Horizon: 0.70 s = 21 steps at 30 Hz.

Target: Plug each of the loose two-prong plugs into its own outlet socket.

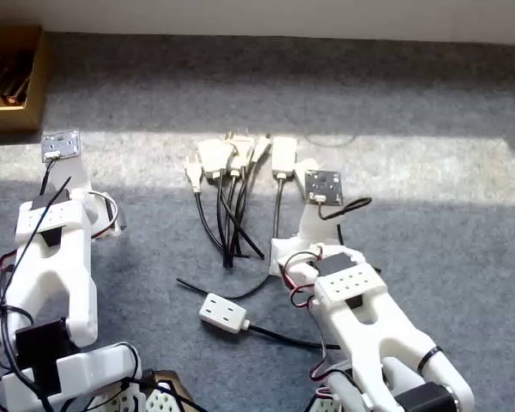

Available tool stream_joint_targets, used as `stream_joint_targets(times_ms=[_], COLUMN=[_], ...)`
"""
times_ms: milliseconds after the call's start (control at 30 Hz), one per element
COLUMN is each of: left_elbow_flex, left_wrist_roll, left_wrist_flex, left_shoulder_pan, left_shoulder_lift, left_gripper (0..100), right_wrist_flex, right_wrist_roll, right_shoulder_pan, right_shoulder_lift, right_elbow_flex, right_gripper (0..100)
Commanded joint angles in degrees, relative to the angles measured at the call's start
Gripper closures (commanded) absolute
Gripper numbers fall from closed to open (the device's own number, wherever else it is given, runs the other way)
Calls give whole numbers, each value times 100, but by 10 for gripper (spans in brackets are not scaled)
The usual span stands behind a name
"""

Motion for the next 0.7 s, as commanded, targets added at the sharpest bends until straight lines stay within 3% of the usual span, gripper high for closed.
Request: stream_joint_targets(times_ms=[0,167,333,433,667], left_elbow_flex=[-13,-13,-13,-13,-13], left_wrist_roll=[9,9,9,9,9], left_wrist_flex=[-79,-79,-79,-79,-79], left_shoulder_pan=[119,119,119,119,119], left_shoulder_lift=[-207,-207,-207,-207,-207], left_gripper=[796,796,796,796,796], right_wrist_flex=[-57,-84,-57,-57,-84], right_wrist_roll=[62,53,185,686,273], right_shoulder_pan=[110,57,-435,-778,-374], right_shoulder_lift=[-189,-189,-189,-189,-189], right_elbow_flex=[-31,127,171,163,145], right_gripper=[872,947,945,898,737])
